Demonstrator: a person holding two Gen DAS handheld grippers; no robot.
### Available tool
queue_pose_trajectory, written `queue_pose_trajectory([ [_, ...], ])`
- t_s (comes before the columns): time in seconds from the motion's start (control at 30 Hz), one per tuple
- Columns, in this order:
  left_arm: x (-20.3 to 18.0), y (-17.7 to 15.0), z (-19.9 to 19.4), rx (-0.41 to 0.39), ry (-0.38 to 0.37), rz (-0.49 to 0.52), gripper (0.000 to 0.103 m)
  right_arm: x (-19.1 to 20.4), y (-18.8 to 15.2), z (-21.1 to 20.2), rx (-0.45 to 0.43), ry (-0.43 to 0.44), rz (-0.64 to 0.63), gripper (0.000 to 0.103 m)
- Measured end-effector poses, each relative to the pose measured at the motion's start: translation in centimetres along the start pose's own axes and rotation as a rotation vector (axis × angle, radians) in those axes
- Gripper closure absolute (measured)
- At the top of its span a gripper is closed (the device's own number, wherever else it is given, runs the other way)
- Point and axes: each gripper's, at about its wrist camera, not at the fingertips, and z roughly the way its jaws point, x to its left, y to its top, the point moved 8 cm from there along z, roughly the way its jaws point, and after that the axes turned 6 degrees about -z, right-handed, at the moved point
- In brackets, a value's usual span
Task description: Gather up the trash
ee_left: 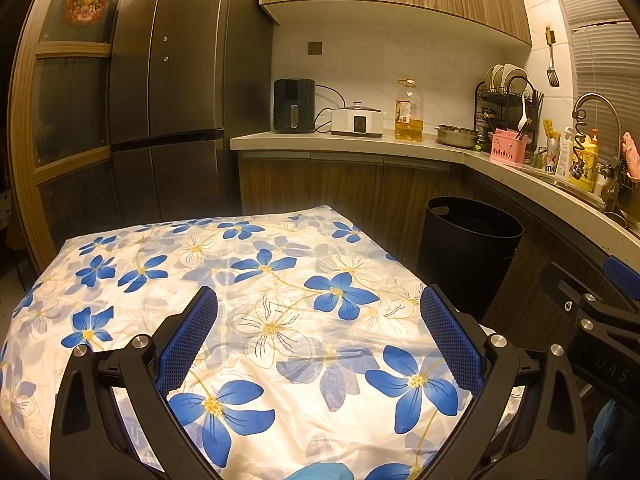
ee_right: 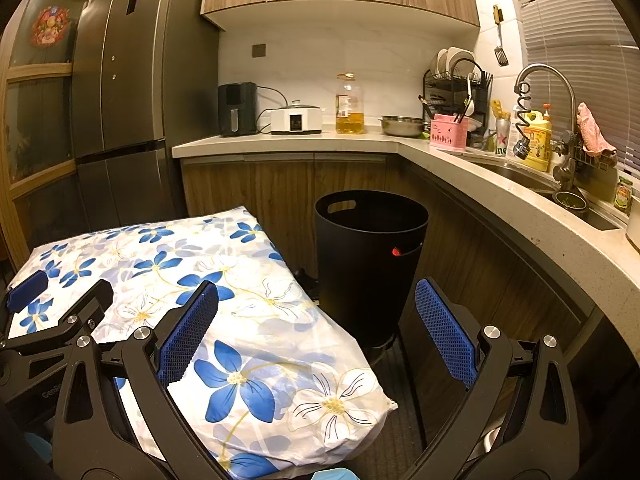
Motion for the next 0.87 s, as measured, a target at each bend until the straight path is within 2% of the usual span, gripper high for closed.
queue_pose_trajectory([
  [0.07,-0.01,0.08,-0.02,-0.001,0.006,0.003,0.007,0.0,-0.04,0.0,0.0,0.0,0.0,0.005],
  [0.17,-0.14,0.24,0.03,0.002,0.009,0.011,0.022,-0.02,-0.04,-0.01,0.0,-0.001,0.001,0.005],
  [0.27,-0.03,0.24,0.21,0.006,0.011,0.011,0.032,-0.13,0.04,0.03,0.002,-0.005,0.004,0.005],
  [0.37,-0.02,0.14,0.34,0.006,0.01,0.014,0.035,-0.19,-0.06,0.03,0.002,-0.006,0.005,0.005],
  [0.57,-0.09,-0.08,0.31,0.004,0.017,0.022,0.033,-0.26,-0.17,0.04,0.0,-0.008,0.005,0.005],
  [0.6,-0.07,-0.15,0.34,0.005,0.019,0.024,0.031,-0.24,-0.22,0.07,0.0,-0.009,0.007,0.005],
  [0.67,0.01,-0.17,0.33,0.001,0.027,0.024,0.018,-0.24,-0.27,0.08,-0.001,-0.01,0.009,0.005],
  [0.87,0.13,0.18,-0.24,-0.027,0.023,0.013,0.015,-0.24,-0.3,0.08,-0.002,-0.011,0.011,0.005],
])
